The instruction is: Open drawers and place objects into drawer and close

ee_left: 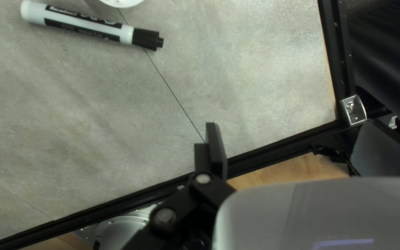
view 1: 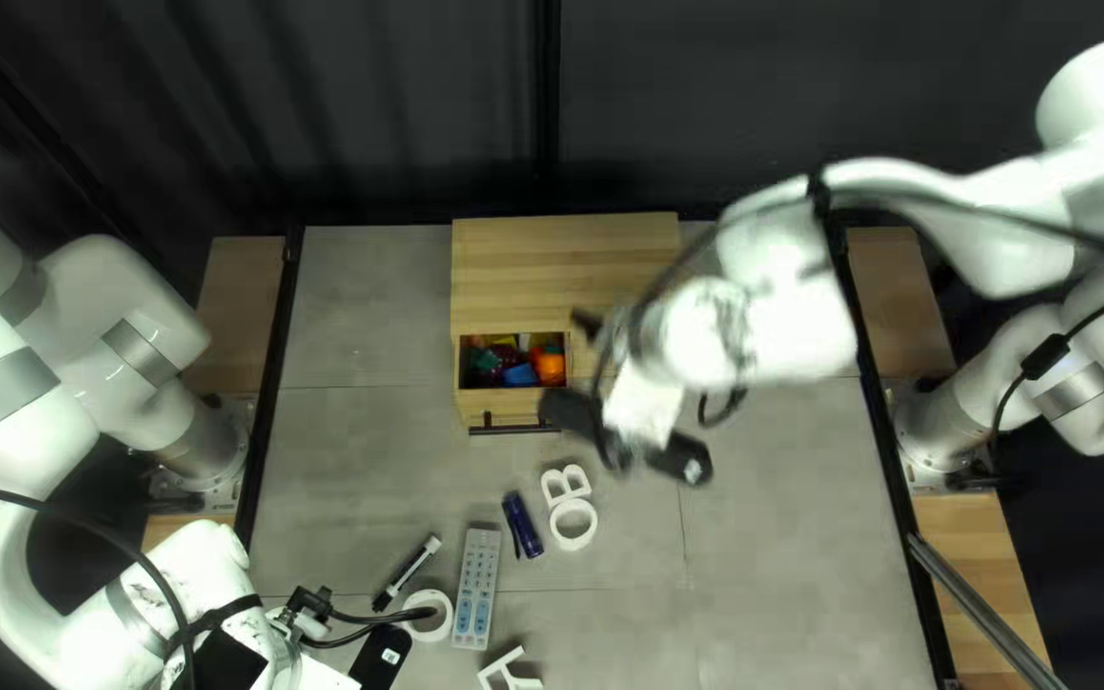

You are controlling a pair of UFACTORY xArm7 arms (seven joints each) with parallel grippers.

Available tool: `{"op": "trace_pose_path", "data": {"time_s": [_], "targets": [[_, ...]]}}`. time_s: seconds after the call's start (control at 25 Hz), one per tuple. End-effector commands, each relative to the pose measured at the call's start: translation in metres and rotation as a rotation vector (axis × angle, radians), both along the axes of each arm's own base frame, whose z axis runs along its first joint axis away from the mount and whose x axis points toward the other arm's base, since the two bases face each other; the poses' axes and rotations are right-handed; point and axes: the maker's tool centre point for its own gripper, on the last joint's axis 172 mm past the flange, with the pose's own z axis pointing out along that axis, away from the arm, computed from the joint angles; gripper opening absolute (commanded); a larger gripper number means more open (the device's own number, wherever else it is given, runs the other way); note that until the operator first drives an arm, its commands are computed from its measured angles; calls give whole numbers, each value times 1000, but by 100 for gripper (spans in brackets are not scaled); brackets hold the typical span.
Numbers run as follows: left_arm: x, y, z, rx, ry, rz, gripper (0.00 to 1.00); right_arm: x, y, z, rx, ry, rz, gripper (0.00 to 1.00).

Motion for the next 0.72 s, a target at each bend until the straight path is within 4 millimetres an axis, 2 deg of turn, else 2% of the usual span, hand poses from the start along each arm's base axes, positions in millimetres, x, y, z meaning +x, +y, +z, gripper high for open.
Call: {"op": "trace_pose_path", "data": {"time_s": [0.04,0.2,0.36,0.44,0.52,0.72], "targets": [[0,0,0,0,0,0,100,-23,26,4,-26,40,171,100],[0,0,0,0,0,0,100,-31,48,-3,-23,67,229,100],[0,0,0,0,0,0,100,-40,78,-21,-5,78,218,100],[0,0,0,0,0,0,100,-43,96,-39,23,73,177,100],[0,0,0,0,0,0,100,-53,115,-58,58,78,114,100],[0,0,0,0,0,0,100,-84,143,-73,113,93,-1,100]]}}
